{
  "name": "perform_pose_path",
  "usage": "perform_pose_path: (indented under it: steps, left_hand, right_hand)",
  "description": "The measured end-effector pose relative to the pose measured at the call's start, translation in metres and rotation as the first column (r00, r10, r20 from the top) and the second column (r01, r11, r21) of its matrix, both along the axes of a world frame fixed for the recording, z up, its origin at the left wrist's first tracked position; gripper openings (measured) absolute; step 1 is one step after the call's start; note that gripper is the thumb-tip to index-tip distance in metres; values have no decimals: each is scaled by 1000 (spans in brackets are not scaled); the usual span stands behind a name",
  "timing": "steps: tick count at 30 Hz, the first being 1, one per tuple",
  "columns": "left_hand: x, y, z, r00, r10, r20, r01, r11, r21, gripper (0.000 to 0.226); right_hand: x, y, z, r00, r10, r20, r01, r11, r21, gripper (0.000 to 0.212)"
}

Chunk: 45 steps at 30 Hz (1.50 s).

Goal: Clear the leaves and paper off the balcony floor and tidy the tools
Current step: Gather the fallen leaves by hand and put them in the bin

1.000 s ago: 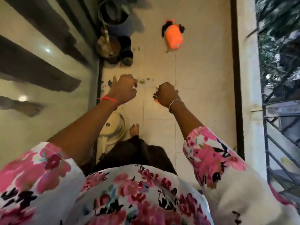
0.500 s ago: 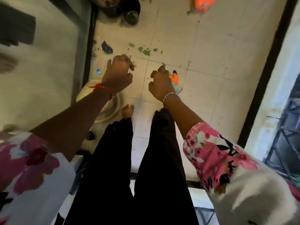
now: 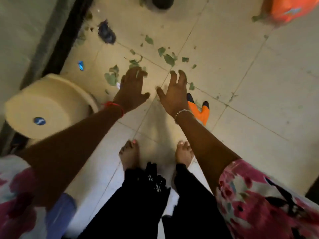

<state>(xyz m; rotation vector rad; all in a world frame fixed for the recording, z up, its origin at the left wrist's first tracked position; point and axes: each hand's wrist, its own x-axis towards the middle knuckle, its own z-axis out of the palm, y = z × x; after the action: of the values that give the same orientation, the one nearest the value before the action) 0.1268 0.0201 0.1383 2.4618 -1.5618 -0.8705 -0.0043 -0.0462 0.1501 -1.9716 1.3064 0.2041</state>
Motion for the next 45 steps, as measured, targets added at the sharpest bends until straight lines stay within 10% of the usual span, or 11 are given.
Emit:
perform_pose_path:
  steps: [12,22,35,40,45]
  left_hand:
    - [58,-30,-220,944,254,211,-209,954,-214,107]
    - [60,-32,-238,936,284,208,-200,915,-350,94]
    - [64,-22,-210,945,291,-153,-327,790,-518,77]
    - [64,-25,-206,974,190,-120,-225,842,-490,59]
    - [57,-67,-191,991,20,-130,-82,867,-492,55]
  right_hand:
    - [42,-112,-227,879,-462,117,467,787,-403,77]
    - [87,-124,-253,958,-123,259,253,786,-564,71]
    - [112,-80,-231,817,352,457,-246,929,-277,35]
    - [77,-73,-219,730,32,683,-19,999,-27,27]
    - [47,-111,-216,758,-131,639,311,933,-178,35]
